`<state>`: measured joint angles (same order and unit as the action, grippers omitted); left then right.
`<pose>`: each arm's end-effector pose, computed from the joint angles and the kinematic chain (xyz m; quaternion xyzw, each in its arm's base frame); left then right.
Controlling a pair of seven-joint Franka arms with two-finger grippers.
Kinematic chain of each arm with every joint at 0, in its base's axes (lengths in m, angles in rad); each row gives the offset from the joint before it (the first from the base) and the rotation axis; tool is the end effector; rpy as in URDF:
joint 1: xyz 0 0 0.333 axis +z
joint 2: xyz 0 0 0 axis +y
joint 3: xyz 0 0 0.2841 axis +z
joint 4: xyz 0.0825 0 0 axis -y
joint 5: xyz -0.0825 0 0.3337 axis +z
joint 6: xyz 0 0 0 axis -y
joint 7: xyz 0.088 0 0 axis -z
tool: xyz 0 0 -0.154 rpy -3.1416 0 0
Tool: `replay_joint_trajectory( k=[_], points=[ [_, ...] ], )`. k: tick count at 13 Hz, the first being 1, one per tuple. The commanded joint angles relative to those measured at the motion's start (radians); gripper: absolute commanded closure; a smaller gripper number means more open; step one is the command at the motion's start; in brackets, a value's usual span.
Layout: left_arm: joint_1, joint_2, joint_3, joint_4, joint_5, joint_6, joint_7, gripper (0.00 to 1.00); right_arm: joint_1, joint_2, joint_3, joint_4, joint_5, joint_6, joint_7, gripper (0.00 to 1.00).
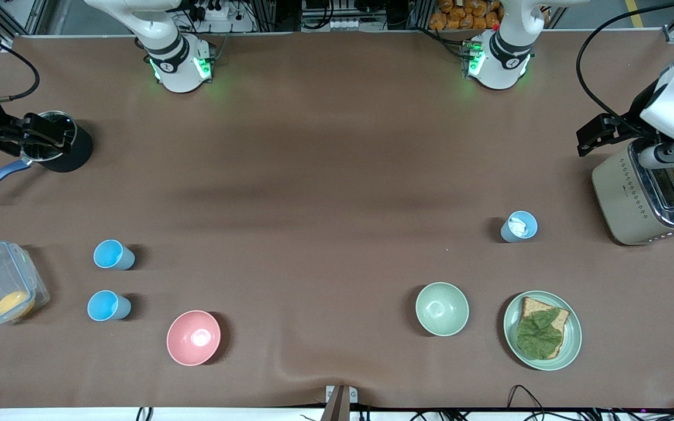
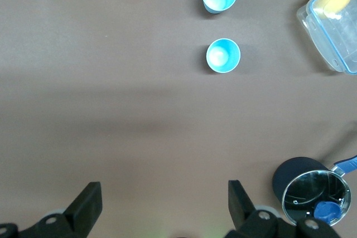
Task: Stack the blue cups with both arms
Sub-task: 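Reach the left gripper to the blue cup while the right gripper reaches another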
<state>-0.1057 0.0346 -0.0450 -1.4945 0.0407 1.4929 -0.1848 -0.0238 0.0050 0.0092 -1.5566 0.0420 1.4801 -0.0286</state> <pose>0.4999 -0.0690 0.5535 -0.9995 -0.0183 0.0146 0.0223 0.4921 -0.0004 0.5417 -0.9989 -0.0080 0.0403 0.0219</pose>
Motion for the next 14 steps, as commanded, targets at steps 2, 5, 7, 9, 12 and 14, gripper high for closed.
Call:
replay_joint_trajectory(
  k=[2,5,7,9,12,14],
  points=[
    [0.008,-0.006,0.007,-0.001,-0.024,-0.016,0.015,0.0,-0.012,-0.003,0.006,-0.002,0.012,-0.012,0.012,0.0],
    [0.009,0.025,0.007,-0.006,-0.024,-0.01,0.016,0.0,-0.012,-0.002,0.006,-0.003,0.012,-0.012,0.013,0.0],
    [0.008,0.057,0.007,-0.062,-0.012,0.064,0.019,0.0,-0.022,-0.002,0.006,-0.019,0.012,-0.014,0.013,0.0],
    [0.027,0.05,0.007,-0.206,-0.008,0.23,0.021,0.0,-0.034,-0.002,0.006,-0.022,0.012,-0.012,0.013,0.0],
    [0.095,0.053,0.005,-0.427,-0.008,0.508,0.085,0.0,-0.038,0.019,0.008,-0.022,0.013,-0.003,0.003,0.0],
    [0.109,0.073,0.005,-0.53,-0.008,0.653,0.1,0.0,-0.038,0.036,0.006,-0.022,0.013,-0.001,-0.001,0.0]
  ],
)
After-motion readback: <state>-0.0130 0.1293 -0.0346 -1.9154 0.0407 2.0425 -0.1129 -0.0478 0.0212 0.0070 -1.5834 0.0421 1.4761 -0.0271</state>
